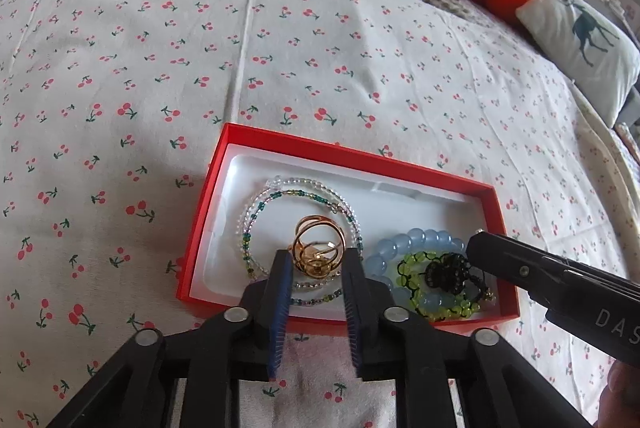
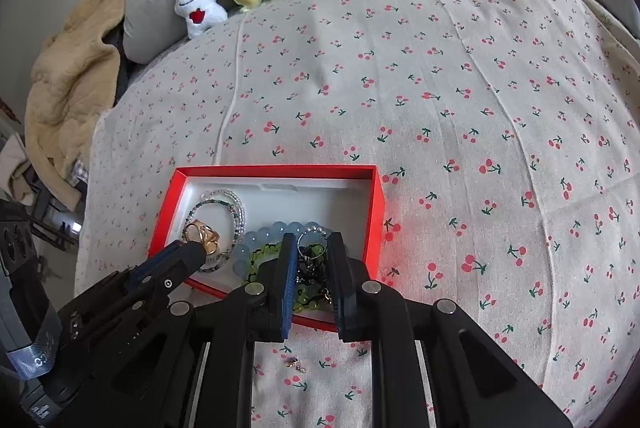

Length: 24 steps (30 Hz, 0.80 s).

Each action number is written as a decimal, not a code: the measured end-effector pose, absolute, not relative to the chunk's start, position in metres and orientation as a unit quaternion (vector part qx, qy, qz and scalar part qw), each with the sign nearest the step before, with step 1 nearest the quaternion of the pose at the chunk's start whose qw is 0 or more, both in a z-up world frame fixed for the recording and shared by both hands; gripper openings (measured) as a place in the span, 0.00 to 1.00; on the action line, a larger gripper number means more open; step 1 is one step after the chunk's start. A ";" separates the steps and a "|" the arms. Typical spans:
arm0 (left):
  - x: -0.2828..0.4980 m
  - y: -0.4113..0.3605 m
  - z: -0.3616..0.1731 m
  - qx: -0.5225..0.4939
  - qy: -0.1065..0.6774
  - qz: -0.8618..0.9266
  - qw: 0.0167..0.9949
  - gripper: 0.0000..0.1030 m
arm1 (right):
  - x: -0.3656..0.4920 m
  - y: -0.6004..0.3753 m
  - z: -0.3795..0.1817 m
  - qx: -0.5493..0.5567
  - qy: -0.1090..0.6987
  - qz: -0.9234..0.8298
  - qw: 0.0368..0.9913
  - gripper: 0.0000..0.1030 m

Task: Organize jewelry
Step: 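Open both tools to drop the earring and ring into the box, then move both open tools back toward the last gold earrings on the sheet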

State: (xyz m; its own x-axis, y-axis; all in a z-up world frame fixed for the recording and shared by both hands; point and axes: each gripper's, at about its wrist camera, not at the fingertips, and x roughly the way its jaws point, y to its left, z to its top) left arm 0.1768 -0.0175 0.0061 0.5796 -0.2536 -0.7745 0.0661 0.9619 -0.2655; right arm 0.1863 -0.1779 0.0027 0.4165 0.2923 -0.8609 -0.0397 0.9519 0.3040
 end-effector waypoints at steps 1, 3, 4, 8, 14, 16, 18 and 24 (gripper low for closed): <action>0.176 -0.017 0.007 -0.108 0.448 -0.090 0.883 0.34 | 0.187 -0.178 0.003 0.121 0.531 0.099 0.833 0.17; 0.175 -0.016 0.009 -0.111 0.446 -0.088 0.884 0.41 | 0.187 -0.180 0.004 0.126 0.531 0.101 0.832 0.17; 0.174 -0.015 0.010 -0.112 0.446 -0.088 0.883 0.42 | 0.187 -0.181 0.006 0.127 0.531 0.101 0.832 0.17; 0.169 -0.015 0.015 -0.108 0.449 -0.088 0.882 0.44 | 0.183 -0.182 0.013 0.120 0.525 0.100 0.837 0.22; 0.154 -0.013 0.024 -0.089 0.448 -0.084 0.886 0.58 | 0.174 -0.184 0.023 0.118 0.523 0.107 0.837 0.31; 0.148 -0.012 0.025 -0.080 0.452 -0.081 0.885 0.62 | 0.170 -0.185 0.026 0.115 0.523 0.107 0.838 0.31; 0.142 -0.010 0.025 -0.072 0.456 -0.076 0.884 0.66 | 0.166 -0.187 0.029 0.111 0.523 0.106 0.839 0.32; 0.124 -0.004 0.024 -0.063 0.464 -0.072 0.881 0.78 | 0.153 -0.193 0.034 0.103 0.524 0.095 0.840 0.56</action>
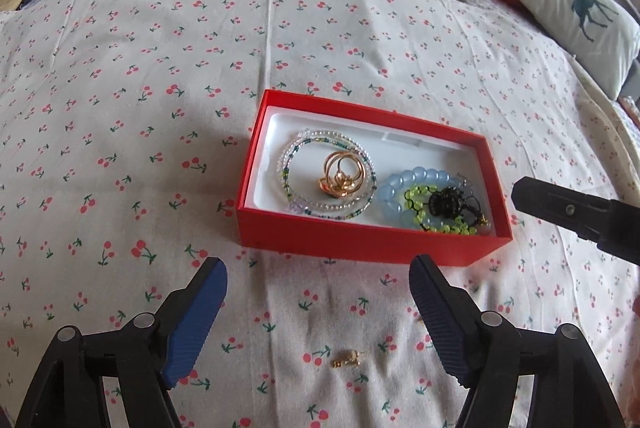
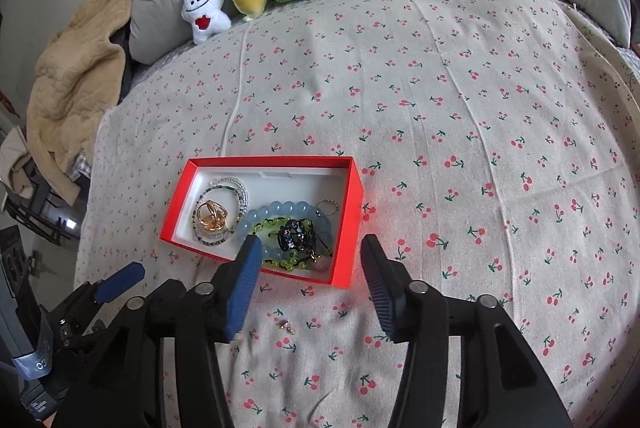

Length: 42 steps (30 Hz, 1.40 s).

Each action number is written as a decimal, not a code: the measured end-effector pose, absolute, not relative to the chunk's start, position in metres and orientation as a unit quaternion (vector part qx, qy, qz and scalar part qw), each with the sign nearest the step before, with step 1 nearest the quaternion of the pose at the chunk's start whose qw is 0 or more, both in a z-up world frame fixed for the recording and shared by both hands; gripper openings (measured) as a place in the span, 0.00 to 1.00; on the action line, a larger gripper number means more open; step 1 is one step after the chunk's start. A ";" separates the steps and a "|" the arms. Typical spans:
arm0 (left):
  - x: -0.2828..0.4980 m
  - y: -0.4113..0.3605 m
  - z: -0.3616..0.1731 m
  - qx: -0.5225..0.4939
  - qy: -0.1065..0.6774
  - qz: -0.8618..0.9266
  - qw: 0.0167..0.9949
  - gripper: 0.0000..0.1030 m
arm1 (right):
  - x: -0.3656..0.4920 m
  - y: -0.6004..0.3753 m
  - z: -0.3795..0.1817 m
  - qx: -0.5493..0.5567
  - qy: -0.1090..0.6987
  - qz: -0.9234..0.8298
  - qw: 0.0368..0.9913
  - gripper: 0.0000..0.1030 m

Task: Organize jewelry
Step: 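Move both open tools back toward the last gold earrings on the sheet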

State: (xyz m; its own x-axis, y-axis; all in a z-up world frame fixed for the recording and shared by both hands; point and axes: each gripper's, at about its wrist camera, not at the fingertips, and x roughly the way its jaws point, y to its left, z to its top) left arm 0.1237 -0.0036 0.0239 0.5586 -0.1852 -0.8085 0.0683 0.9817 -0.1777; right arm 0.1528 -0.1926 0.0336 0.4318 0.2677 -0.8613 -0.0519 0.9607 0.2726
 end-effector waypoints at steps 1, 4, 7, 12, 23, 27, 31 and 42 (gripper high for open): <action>0.121 -0.003 0.023 -0.060 0.466 -0.071 0.880 0.80 | 0.151 -0.193 0.034 0.102 0.526 0.094 0.839 0.57; 0.114 -0.001 0.020 -0.052 0.473 -0.069 0.877 0.84 | 0.145 -0.194 0.034 0.094 0.532 0.093 0.837 0.58; 0.108 0.001 0.015 -0.042 0.483 -0.064 0.872 0.86 | 0.139 -0.191 0.033 0.072 0.537 0.086 0.836 0.60; 0.100 0.004 0.007 -0.031 0.499 -0.062 0.864 0.86 | 0.127 -0.189 0.025 0.035 0.558 0.077 0.825 0.61; 0.086 0.011 -0.015 -0.007 0.545 -0.045 0.837 0.86 | 0.101 -0.194 0.001 -0.014 0.603 0.060 0.796 0.61; 0.082 0.012 -0.031 -0.003 0.572 -0.044 0.819 0.86 | 0.092 -0.189 -0.011 -0.047 0.617 0.060 0.783 0.61; 0.076 0.008 -0.041 0.006 0.578 -0.055 0.814 0.86 | 0.086 -0.182 -0.026 -0.084 0.634 0.062 0.766 0.61; 0.067 -0.028 -0.048 0.065 0.567 -0.081 0.817 0.79 | 0.084 -0.177 -0.041 -0.111 0.646 0.064 0.752 0.61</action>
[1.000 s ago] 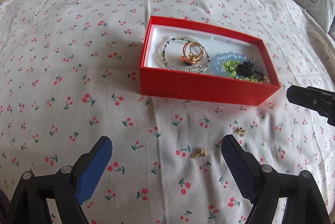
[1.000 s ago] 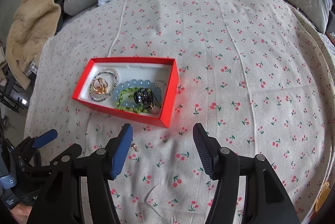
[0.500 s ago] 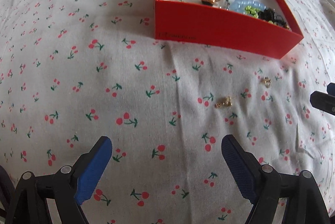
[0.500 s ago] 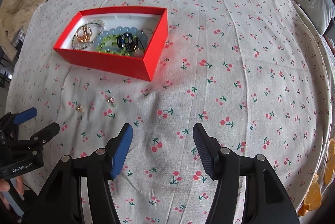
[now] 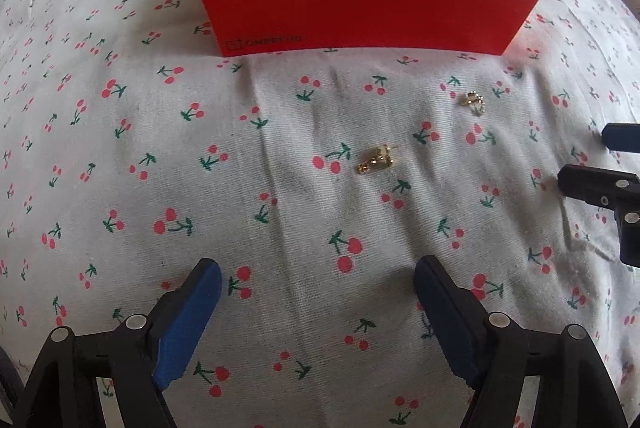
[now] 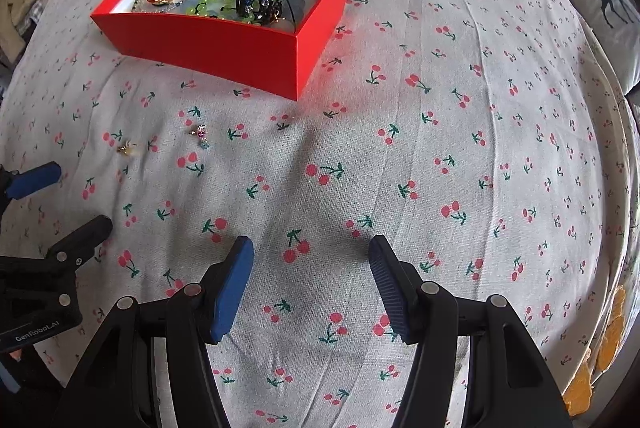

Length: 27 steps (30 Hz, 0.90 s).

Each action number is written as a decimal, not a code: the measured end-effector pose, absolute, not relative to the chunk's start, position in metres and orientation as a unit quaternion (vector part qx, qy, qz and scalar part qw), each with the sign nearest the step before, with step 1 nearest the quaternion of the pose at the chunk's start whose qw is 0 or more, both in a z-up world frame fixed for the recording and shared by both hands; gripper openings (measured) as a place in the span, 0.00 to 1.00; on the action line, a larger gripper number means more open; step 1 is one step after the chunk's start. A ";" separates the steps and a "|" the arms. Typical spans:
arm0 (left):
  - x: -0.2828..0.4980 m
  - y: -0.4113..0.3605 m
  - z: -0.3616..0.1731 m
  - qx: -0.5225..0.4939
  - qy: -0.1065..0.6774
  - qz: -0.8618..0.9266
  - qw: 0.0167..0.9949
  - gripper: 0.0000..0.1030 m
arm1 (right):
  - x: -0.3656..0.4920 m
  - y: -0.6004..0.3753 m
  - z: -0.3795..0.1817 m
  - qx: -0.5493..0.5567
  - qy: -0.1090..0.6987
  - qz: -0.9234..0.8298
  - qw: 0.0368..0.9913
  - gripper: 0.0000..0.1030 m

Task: Organize jewelry
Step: 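Move both open tools back toward the last gold earrings on the sheet, then grasp a small gold earring with the left tool while the right tool grasps the other gold earring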

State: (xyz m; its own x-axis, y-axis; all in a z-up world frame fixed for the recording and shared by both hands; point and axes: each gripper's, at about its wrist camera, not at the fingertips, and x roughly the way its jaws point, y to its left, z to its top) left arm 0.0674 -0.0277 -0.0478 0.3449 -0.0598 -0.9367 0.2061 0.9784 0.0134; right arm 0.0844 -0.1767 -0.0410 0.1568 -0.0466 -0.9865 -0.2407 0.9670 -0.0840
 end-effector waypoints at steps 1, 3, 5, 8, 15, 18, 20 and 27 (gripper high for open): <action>0.067 -0.031 -0.048 0.069 0.566 -0.085 0.817 0.75 | 0.084 -0.177 -0.041 -0.111 0.646 0.064 0.752 0.61; 0.068 -0.038 -0.047 0.074 0.563 -0.092 0.818 0.69 | 0.084 -0.175 -0.041 -0.110 0.647 0.065 0.752 0.61; 0.071 -0.044 -0.046 0.072 0.560 -0.099 0.819 0.59 | 0.084 -0.175 -0.041 -0.109 0.647 0.065 0.752 0.61; 0.075 -0.048 -0.044 0.064 0.556 -0.104 0.822 0.50 | 0.086 -0.176 -0.042 -0.108 0.647 0.064 0.752 0.62; 0.092 -0.058 -0.047 0.030 0.550 -0.113 0.827 0.37 | 0.088 -0.182 -0.043 -0.104 0.648 0.062 0.752 0.62; 0.100 -0.057 -0.048 0.017 0.547 -0.111 0.829 0.30 | 0.088 -0.182 -0.043 -0.101 0.649 0.060 0.752 0.62; 0.103 -0.055 -0.048 0.010 0.546 -0.108 0.831 0.21 | 0.088 -0.183 -0.043 -0.099 0.649 0.059 0.752 0.62; 0.109 -0.048 -0.047 -0.017 0.543 -0.102 0.833 0.00 | 0.097 -0.188 -0.042 -0.088 0.649 0.051 0.754 0.62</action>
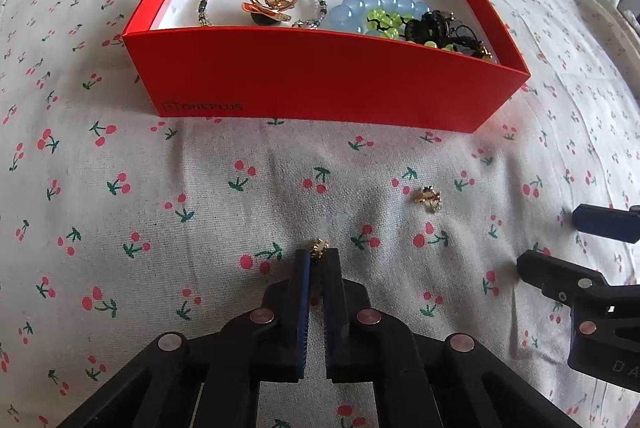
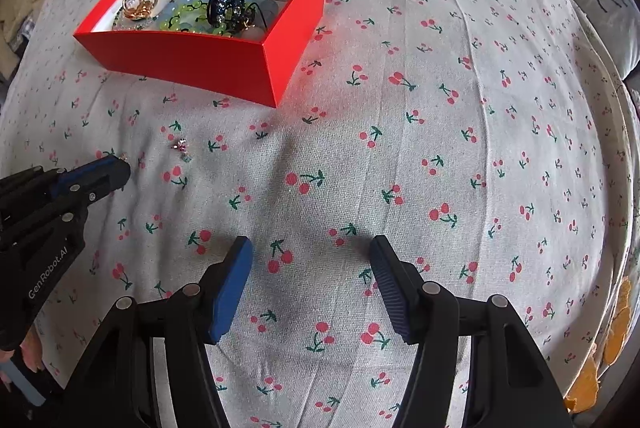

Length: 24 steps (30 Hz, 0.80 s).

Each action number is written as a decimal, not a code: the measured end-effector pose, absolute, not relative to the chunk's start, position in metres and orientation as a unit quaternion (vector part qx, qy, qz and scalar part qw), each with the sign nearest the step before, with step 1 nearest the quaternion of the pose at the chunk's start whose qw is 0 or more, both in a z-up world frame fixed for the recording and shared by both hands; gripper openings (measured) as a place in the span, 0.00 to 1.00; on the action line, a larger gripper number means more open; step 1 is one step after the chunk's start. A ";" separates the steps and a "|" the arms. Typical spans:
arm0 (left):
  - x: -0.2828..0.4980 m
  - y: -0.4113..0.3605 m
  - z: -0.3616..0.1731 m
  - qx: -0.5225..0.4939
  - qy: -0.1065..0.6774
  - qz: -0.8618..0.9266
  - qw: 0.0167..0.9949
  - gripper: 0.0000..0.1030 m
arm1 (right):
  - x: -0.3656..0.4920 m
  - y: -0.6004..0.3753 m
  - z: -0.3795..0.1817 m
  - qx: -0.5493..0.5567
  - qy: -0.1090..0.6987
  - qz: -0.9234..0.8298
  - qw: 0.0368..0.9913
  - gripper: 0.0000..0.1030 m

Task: Organize jewelry
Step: 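Grasp a small gold earring with the left tool while the right tool grasps the other gold earring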

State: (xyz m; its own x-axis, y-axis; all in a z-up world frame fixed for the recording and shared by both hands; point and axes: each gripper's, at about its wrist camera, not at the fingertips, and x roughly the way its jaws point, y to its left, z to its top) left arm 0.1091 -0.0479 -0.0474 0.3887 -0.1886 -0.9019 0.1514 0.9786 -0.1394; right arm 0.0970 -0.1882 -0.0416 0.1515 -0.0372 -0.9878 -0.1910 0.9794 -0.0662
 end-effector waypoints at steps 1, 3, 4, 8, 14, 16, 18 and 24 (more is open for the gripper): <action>0.107 -0.046 -0.046 -0.021 0.542 -0.101 0.834 0.00 | 0.099 -0.189 -0.041 -0.084 0.649 0.050 0.754 0.62; 0.105 -0.043 -0.043 -0.024 0.540 -0.098 0.835 0.00 | 0.106 -0.189 -0.041 -0.074 0.650 0.050 0.755 0.62; 0.104 -0.039 -0.042 -0.026 0.540 -0.095 0.836 0.00 | 0.108 -0.189 -0.041 -0.067 0.650 0.051 0.755 0.62; 0.102 -0.026 -0.038 -0.040 0.544 -0.086 0.834 0.00 | 0.118 -0.183 -0.039 -0.038 0.651 0.057 0.756 0.62; 0.096 -0.006 -0.032 -0.050 0.543 -0.075 0.835 0.00 | 0.129 -0.164 -0.040 -0.018 0.649 0.068 0.758 0.62; 0.093 -0.002 -0.031 -0.051 0.543 -0.073 0.835 0.00 | 0.133 -0.156 -0.042 -0.016 0.648 0.074 0.758 0.62; 0.090 0.001 -0.031 -0.050 0.544 -0.072 0.835 0.00 | 0.134 -0.148 -0.045 -0.011 0.648 0.083 0.757 0.62; 0.084 0.010 -0.033 -0.055 0.551 -0.070 0.830 0.00 | 0.138 -0.130 -0.054 0.004 0.639 0.076 0.766 0.52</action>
State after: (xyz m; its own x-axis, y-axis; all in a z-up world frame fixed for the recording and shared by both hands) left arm 0.0845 0.0103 -0.0325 0.3834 -0.1776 -0.9064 0.0560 0.9840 -0.1691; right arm 0.1384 -0.1303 -0.0540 0.1725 0.1205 -0.9776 -0.1111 0.9885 0.1022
